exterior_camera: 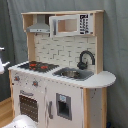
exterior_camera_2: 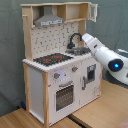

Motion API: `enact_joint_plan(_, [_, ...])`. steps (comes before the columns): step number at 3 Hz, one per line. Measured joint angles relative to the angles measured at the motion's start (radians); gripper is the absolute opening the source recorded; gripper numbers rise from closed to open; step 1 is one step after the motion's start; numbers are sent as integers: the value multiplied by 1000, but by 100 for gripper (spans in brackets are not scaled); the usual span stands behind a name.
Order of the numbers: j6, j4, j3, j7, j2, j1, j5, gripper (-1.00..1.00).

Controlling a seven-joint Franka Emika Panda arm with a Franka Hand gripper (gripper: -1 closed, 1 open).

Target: Play with the kitchen

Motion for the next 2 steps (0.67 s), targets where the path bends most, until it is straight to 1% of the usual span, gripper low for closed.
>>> enact_joint_plan(1, [23, -39, 47, -19, 0, 70, -31, 100])
enact_joint_plan(2, [101, -76, 82, -64, 1, 106, -47, 100])
